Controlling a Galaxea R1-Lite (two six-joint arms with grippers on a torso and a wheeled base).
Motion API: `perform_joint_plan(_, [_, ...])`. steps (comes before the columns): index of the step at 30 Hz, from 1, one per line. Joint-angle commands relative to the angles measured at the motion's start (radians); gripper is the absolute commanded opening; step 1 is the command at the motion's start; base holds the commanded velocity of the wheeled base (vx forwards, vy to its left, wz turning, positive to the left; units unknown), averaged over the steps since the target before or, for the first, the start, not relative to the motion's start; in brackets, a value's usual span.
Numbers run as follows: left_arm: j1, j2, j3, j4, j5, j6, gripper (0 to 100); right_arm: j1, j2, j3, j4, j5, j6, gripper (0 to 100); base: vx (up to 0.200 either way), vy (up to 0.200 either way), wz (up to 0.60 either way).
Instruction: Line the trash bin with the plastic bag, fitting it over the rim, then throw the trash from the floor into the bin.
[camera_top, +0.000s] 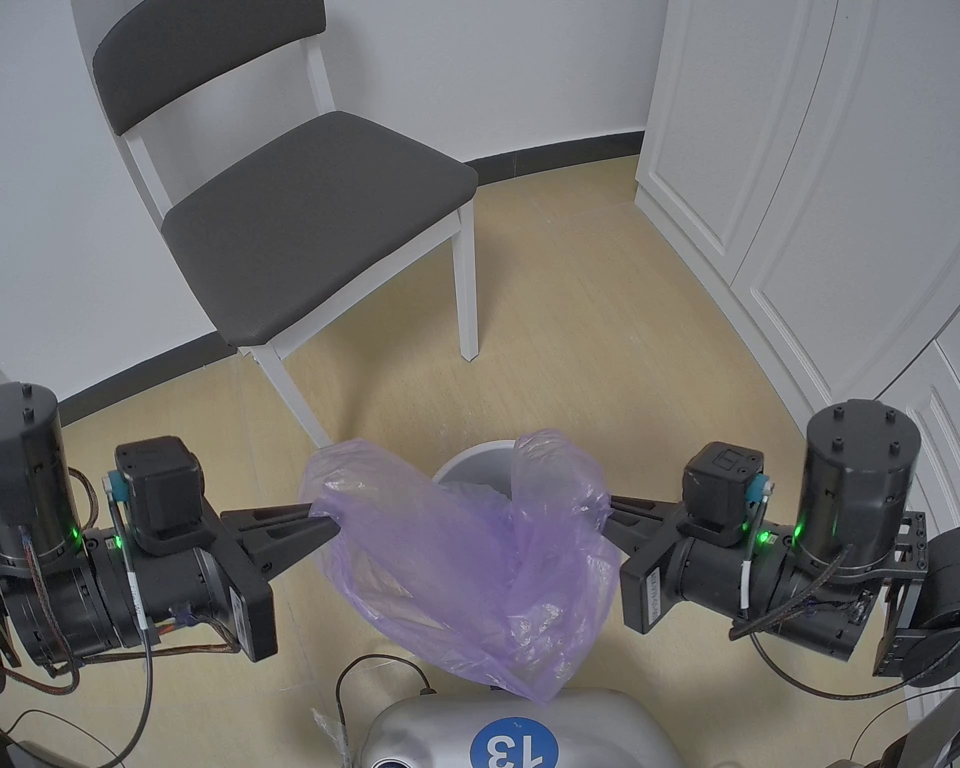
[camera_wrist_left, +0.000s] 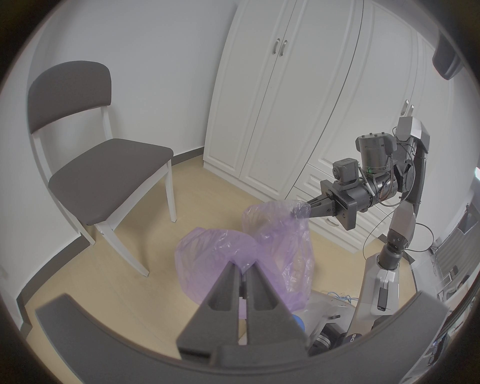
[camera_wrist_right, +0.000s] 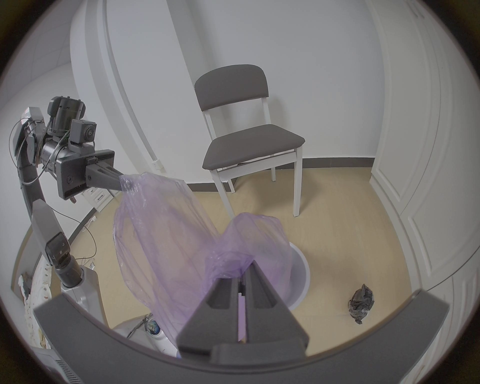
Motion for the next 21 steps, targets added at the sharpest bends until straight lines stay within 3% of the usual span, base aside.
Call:
perform_joint_plan(1, [0.04, 0.004, 0.013, 0.011, 0.001, 0.0, 0, 0.001, 0.07, -0.026, -0.028, 0.002, 0.018, 0, 0.0, 0.0, 0.0])
perform_joint_plan(9, [0.056, 0.027, -0.01, 0.004, -0.009, -0.014, 0, -0.013, 0.093, -0.057, -0.023, 0.002, 0.018, 0, 0.0, 0.0, 0.0])
perform_joint_plan(18, [0.044, 0.161, -0.126, -0.012, -0.009, -0.028, 0, -0.093, 0.096, -0.057, -0.029, 0.007, 0.02, 0, 0.0, 0.0, 0.0])
perform_joint_plan(20, [0.031, 0.194, -0.145, -0.038, -0.009, -0.043, 0, -0.121, 0.099, -0.058, -0.029, 0.031, 0.024, 0, 0.0, 0.0, 0.0])
perform_joint_plan(21, [0.019, 0.227, -0.163, -0.072, -0.007, -0.054, 0, -0.151, 0.099, -0.057, -0.029, 0.086, 0.032, 0, 0.0, 0.0, 0.0])
